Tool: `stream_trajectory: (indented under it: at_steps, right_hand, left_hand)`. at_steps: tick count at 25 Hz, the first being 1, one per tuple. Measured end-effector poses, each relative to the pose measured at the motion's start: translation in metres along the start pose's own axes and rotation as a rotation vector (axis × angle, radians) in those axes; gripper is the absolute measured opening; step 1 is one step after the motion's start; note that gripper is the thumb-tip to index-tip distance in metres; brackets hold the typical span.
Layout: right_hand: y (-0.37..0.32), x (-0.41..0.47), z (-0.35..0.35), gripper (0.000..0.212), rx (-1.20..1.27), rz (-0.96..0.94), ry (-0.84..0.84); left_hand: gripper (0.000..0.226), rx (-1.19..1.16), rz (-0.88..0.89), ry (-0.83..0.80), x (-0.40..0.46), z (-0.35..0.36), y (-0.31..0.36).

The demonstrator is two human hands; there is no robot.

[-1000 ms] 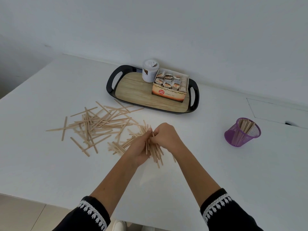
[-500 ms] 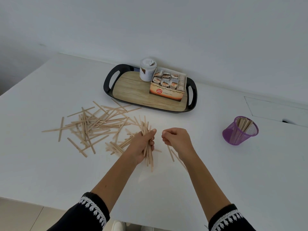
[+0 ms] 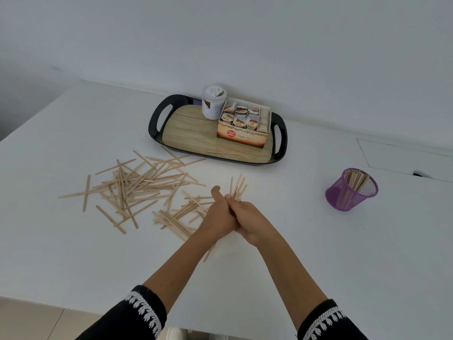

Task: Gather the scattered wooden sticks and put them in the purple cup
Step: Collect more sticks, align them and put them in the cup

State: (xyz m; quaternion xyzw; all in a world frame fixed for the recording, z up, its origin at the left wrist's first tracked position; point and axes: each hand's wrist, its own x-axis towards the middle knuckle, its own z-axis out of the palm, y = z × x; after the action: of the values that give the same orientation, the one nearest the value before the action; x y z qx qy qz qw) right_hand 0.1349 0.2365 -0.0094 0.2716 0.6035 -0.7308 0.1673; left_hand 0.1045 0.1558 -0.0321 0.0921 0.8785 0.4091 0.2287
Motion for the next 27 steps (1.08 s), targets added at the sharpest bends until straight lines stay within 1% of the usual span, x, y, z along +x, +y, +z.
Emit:
stream_trajectory:
  at_steps: [1, 3, 5, 7, 8, 10, 12, 13, 14, 16, 18, 20, 23, 27]
  right_hand:
    - [0.001, 0.000, 0.000, 0.043, 0.001, -0.020, 0.009]
    - [0.004, 0.000, 0.001, 0.040, -0.019, -0.068, 0.037]
    - [0.004, -0.001, 0.003, 0.039, -0.026, -0.097, 0.099]
    - [0.003, -0.001, 0.003, 0.036, 0.047, -0.120, 0.174]
    - [0.001, 0.000, 0.001, 0.032, 0.136, -0.138, 0.201]
    - [-0.006, 0.002, -0.007, 0.025, 0.392, -0.201, 0.242]
    - [-0.016, 0.005, -0.017, 0.023, 0.638, -0.298, 0.262]
    - [-0.022, 0.006, -0.021, 0.023, 0.704, -0.340, 0.267]
    - [-0.026, 0.006, -0.023, 0.023, 0.730, -0.372, 0.272]
    - [-0.032, 0.005, -0.023, 0.024, 0.725, -0.424, 0.287]
    - [-0.033, 0.003, -0.016, 0.028, 0.693, -0.458, 0.321]
    - [-0.031, 0.000, -0.005, 0.033, 0.630, -0.509, 0.356]
    - [-0.025, -0.006, 0.008, 0.034, 0.510, -0.620, 0.315]
    - [-0.020, -0.014, 0.015, 0.037, 0.361, -0.702, 0.259]
  left_hand:
    - [0.078, 0.028, -0.009, -0.016, 0.001, 0.000, -0.001]
    - [0.086, 0.043, -0.035, -0.029, 0.002, 0.000, 0.000]
    - [0.092, -0.072, -0.073, -0.053, 0.002, -0.003, 0.002]
    - [0.097, -0.240, -0.077, -0.140, -0.002, -0.008, 0.003]
    - [0.099, -0.305, -0.066, -0.199, -0.004, -0.012, 0.002]
    - [0.096, -0.388, -0.058, -0.318, -0.008, -0.023, -0.002]
    - [0.085, -0.552, -0.080, -0.438, -0.011, -0.031, -0.008]
    - [0.078, -0.673, -0.100, -0.466, -0.014, -0.033, -0.011]
    - [0.072, -0.795, -0.134, -0.450, -0.015, -0.033, -0.013]
    - [0.060, -1.038, -0.255, -0.344, -0.017, -0.027, -0.011]
    - [0.057, -1.296, -0.399, -0.246, -0.017, -0.018, -0.009]
    - [0.056, -1.499, -0.469, -0.214, -0.017, -0.010, -0.007]
    - [0.050, -1.659, -0.509, -0.186, -0.017, -0.006, -0.005]
    - [0.045, -1.691, -0.531, -0.158, -0.013, -0.006, -0.001]
